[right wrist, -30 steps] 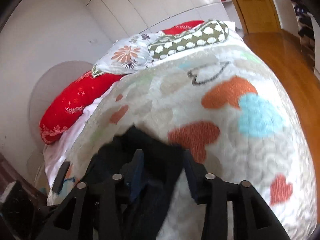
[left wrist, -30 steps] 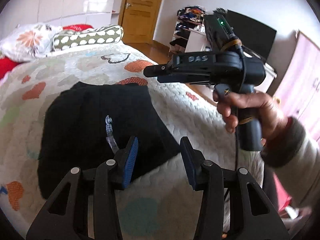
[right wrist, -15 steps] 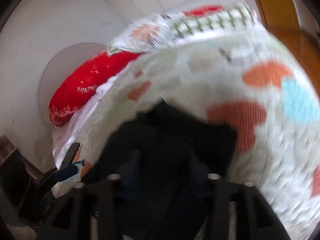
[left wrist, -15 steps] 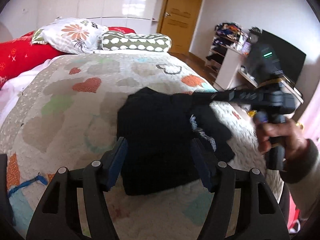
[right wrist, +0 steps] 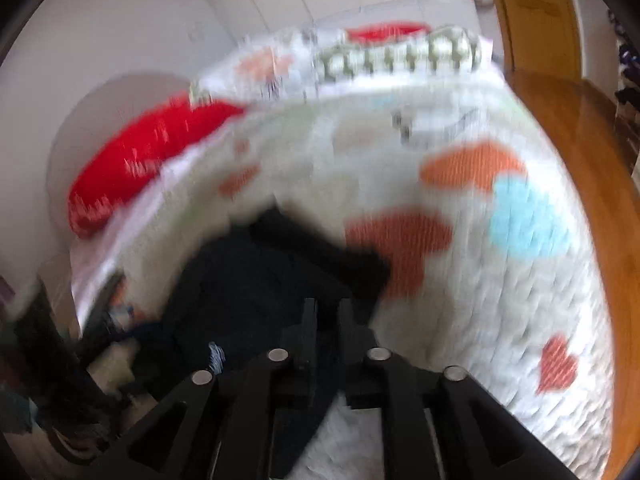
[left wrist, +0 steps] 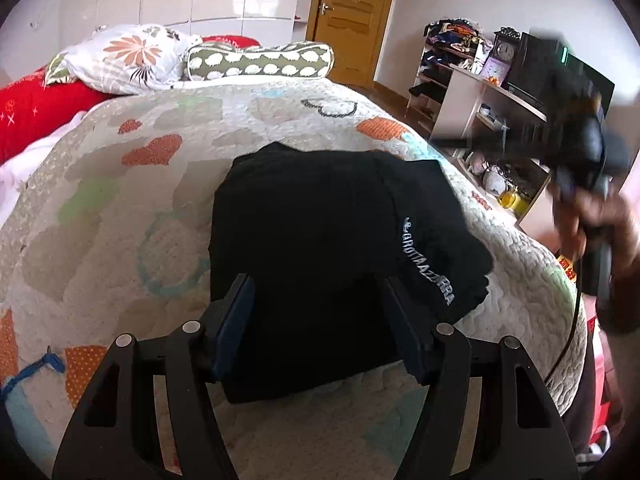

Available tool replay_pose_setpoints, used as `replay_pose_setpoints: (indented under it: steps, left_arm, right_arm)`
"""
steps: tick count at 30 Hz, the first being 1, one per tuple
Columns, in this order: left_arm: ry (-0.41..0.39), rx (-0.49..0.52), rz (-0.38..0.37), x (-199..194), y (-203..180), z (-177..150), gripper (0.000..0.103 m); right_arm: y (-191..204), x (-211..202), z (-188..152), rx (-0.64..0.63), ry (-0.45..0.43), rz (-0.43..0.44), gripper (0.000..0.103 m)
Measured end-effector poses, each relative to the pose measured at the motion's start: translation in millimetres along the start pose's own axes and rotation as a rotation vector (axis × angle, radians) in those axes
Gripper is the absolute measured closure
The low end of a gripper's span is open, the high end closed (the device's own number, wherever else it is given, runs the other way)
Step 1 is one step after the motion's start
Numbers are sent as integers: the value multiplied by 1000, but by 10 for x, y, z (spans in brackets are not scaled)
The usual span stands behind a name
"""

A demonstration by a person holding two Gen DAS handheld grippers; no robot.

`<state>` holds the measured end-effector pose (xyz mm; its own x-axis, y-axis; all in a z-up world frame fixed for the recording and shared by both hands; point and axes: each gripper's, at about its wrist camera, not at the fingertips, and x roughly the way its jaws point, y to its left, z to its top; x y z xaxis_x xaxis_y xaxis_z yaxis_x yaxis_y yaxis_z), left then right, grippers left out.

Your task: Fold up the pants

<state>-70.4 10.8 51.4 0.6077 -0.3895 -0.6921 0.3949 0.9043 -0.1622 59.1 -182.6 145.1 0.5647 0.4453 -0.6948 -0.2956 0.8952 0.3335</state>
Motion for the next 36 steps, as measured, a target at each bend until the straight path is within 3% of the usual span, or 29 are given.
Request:
replay_pose_setpoints:
  steps: [2, 5, 9, 10, 11, 12, 14, 17, 19, 21, 23, 25, 27, 30, 32, 36]
  left_arm:
    - [-6, -15, -4, 0, 8, -15, 36]
    - [-20, -10, -1, -6, -15, -33, 33]
    - [-25, -7, -5, -8, -14, -42, 33]
    - [-25, -8, -9, -13, -8, -46, 33]
    - [-25, -9, -14, -12, 3, -41, 33]
    - [-22, -10, -17, -12, 11, -37, 33]
    - [-20, -15, -28, -22, 25, -7, 33]
    - [-36, -33, -42, -15, 45, 29, 33]
    - [-26, -41, -35, 57, 46, 30, 33]
    - [-20, -30, -9, 116, 22, 9, 32]
    - [-18, -13, -5, 105, 1, 6, 32]
    - [-17, -14, -18, 73, 17, 9, 32]
    - [-13, -23, -26, 70, 42, 5, 32]
    - [-15, -28, -19, 63, 34, 2, 32]
    - [-17, -29, -10, 54, 18, -4, 32]
    - [-12, -15, -13, 22, 13, -18, 32]
  right_arm:
    - [110, -25, 244, -41, -57, 33, 57]
    - [317, 348, 628, -128, -3, 98, 55]
    - [342, 1189, 855, -140, 181, 153, 56]
    - [345, 1366, 850, -136, 227, 179, 60]
    - [358, 1478, 832, -146, 255, 194, 76]
    - [384, 1542, 828, -164, 271, 205, 83]
    - [504, 1509, 833, -227, 254, 179, 95]
    - [662, 1367, 1013, -290, 151, 175, 99]
    - [716, 1394, 1089, -330, 84, 103, 103]
    - [641, 1621, 1076, -314, 101, 39, 103]
    - [531, 1779, 1025, -254, 148, 46, 103]
    - [425, 1645, 1024, -183, 135, 89, 103]
    - [388, 1383, 1045, -171, 92, 152, 101]
    - [470, 1192, 1039, -227, 120, 163, 90]
    - [516, 1218, 988, -251, 163, 157, 66]
    - [418, 1452, 840, -183, 292, 215, 64]
